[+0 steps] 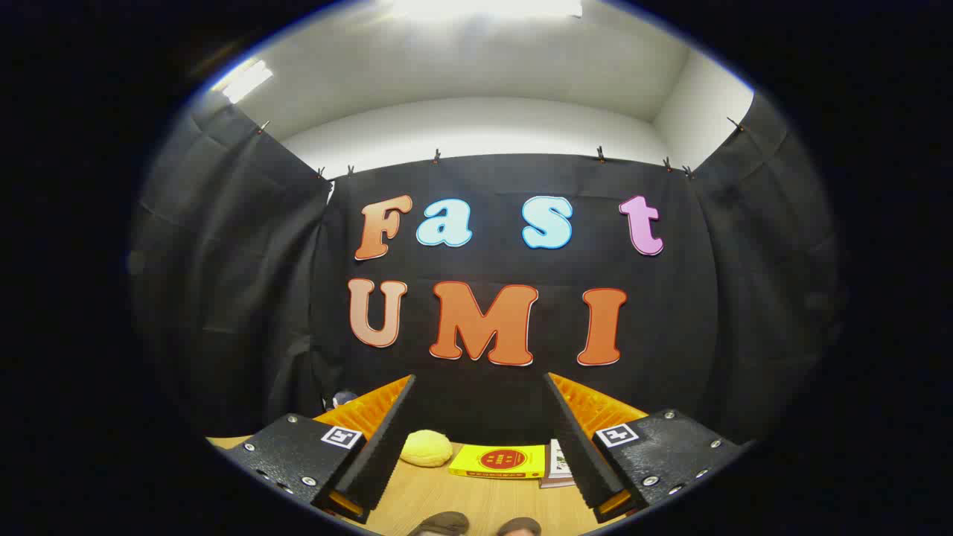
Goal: Open the storage box then place both shoes into the box .Put the left shoe in first, then the right shoe, with the right side of both shoes facing outward in a uniform manner.
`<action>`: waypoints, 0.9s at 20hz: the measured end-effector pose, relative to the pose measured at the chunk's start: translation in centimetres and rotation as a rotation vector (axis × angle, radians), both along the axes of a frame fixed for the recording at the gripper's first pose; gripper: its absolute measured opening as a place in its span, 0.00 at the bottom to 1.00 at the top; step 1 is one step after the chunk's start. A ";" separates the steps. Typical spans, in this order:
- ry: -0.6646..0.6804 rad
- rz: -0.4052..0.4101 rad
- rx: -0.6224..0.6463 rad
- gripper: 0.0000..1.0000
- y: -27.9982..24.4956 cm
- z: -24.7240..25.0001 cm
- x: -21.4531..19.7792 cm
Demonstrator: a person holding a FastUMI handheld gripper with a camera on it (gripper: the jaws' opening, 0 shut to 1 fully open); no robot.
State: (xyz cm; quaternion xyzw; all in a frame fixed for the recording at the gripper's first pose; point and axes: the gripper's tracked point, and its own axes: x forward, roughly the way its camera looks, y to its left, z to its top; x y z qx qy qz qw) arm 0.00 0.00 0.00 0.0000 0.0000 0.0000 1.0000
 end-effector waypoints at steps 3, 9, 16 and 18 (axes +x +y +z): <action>0.000 -0.019 -0.006 0.98 -0.8 0.2 -0.1; 0.006 0.005 -0.015 0.98 -0.4 0.1 -0.2; -0.010 -0.019 -0.013 0.98 -1.9 0.5 -0.8; -0.005 -0.028 -0.011 0.98 -2.2 0.3 -1.0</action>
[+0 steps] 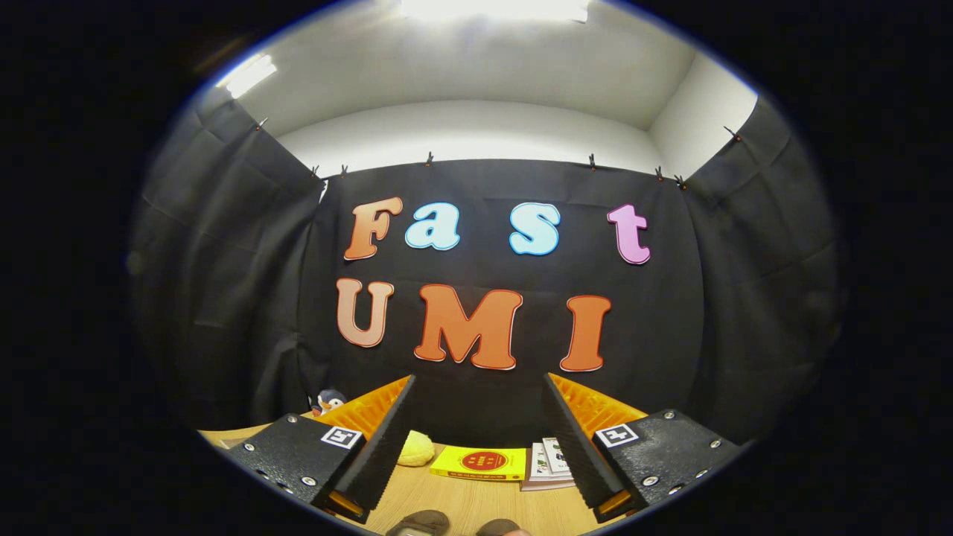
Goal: Open the storage box then place both shoes into the box .Put the left shoe in first, then the right shoe, with the right side of both shoes facing outward in a uniform manner.
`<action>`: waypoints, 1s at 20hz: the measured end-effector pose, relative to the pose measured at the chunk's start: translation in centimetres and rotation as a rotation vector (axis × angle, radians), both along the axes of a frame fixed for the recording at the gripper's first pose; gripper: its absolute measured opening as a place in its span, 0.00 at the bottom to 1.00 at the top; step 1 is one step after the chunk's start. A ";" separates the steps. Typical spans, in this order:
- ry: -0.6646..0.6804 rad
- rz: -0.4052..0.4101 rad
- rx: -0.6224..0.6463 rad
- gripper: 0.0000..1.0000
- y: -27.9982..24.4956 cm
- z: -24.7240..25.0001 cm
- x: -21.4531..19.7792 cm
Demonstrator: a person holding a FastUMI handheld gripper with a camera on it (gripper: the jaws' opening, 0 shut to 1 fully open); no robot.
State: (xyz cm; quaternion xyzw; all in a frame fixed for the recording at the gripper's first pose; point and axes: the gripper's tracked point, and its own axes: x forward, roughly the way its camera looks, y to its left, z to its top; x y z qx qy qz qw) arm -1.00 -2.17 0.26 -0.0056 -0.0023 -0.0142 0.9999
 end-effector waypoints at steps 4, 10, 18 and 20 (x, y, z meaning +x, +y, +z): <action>0.048 0.012 0.018 0.98 0.8 -2.2 0.1; 0.269 0.162 0.143 0.98 6.5 -10.4 0.3; 0.567 0.318 0.260 0.98 13.6 -20.1 -0.2; 0.637 0.377 0.290 0.99 15.6 -22.2 -0.9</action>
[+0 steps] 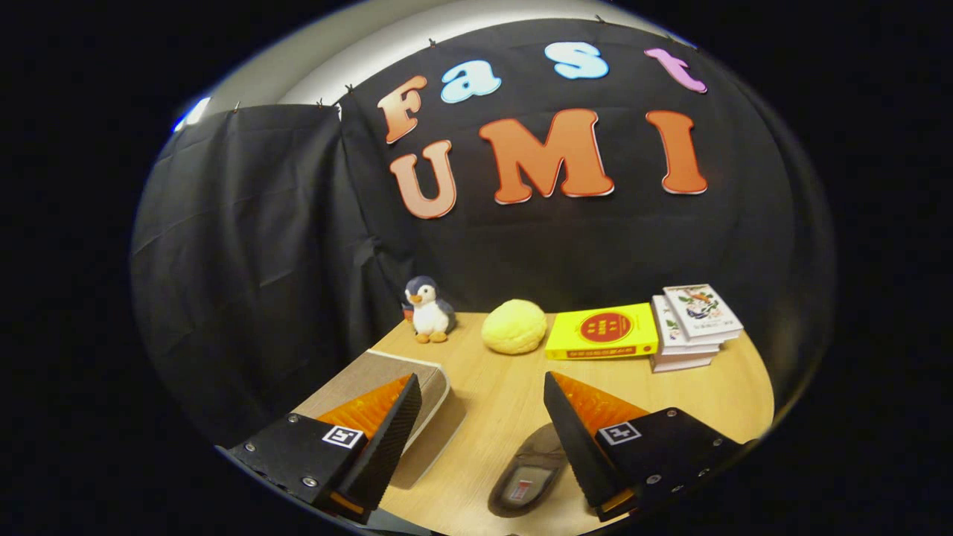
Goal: Open the storage box then place both shoes into the box .Put the left shoe in first, then the right shoe, with the right side of both shoes facing outward in a uniform manner.
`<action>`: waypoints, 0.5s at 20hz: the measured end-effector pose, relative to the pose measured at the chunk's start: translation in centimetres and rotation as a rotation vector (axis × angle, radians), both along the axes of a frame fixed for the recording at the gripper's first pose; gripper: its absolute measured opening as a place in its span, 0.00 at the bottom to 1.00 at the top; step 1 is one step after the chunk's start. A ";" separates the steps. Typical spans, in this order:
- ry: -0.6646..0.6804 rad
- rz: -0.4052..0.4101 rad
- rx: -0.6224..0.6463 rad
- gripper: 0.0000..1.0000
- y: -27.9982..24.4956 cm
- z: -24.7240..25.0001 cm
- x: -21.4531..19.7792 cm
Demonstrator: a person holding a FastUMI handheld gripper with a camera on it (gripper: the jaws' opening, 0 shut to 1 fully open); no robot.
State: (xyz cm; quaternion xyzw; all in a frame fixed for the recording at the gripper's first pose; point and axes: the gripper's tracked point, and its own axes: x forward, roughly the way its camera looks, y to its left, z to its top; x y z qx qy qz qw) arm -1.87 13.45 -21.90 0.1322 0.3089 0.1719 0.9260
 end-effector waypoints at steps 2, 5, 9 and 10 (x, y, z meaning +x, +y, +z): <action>0.058 0.050 0.012 0.99 1.4 -1.8 -0.8; 0.128 0.123 0.067 1.00 3.8 -3.7 -1.8; 0.236 0.217 0.167 0.99 7.0 -6.0 -3.4; 0.271 0.235 0.190 1.00 7.6 -6.9 -3.6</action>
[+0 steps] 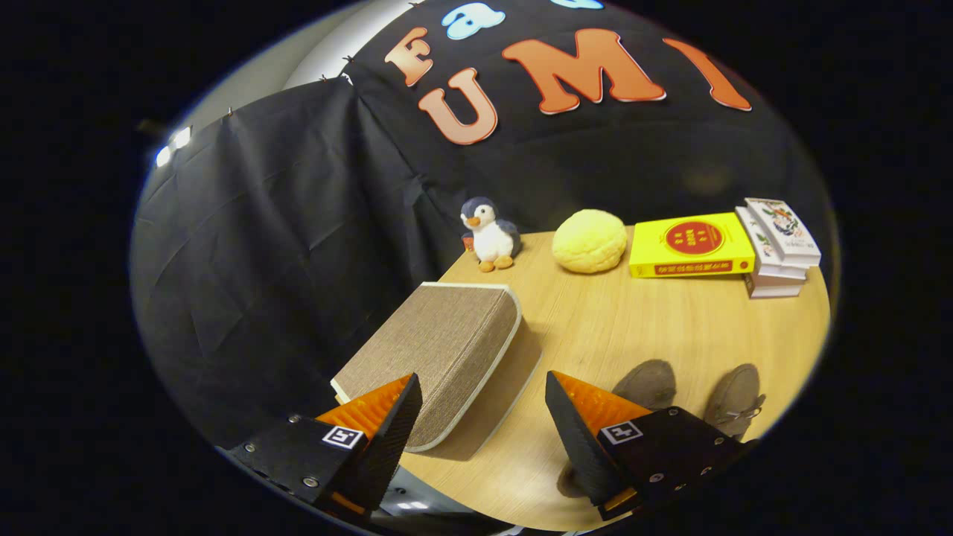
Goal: Open the storage box then place both shoes into the box .Put the left shoe in first, then the right shoe, with the right side of both shoes facing outward in a uniform manner.
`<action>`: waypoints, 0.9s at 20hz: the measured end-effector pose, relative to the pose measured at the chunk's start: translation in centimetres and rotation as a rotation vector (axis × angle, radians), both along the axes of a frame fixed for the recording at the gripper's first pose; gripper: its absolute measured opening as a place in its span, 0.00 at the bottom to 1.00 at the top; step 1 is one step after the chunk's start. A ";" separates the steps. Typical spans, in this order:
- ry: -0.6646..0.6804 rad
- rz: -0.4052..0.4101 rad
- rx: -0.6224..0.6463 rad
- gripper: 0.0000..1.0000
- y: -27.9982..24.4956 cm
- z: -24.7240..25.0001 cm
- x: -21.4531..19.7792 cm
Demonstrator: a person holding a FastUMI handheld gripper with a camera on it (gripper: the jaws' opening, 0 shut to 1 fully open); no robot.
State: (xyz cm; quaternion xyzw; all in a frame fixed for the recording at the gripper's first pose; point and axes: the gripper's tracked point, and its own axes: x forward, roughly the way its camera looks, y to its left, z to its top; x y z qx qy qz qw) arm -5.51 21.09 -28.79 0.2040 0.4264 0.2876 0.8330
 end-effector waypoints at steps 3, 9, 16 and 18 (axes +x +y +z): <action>0.127 0.035 0.030 0.97 1.7 -3.1 -1.3; 0.222 0.079 0.258 0.97 5.8 -2.8 -1.3; 0.388 0.029 0.393 0.97 7.9 -5.2 -1.5; 0.404 0.031 0.430 0.97 8.2 -5.2 -1.6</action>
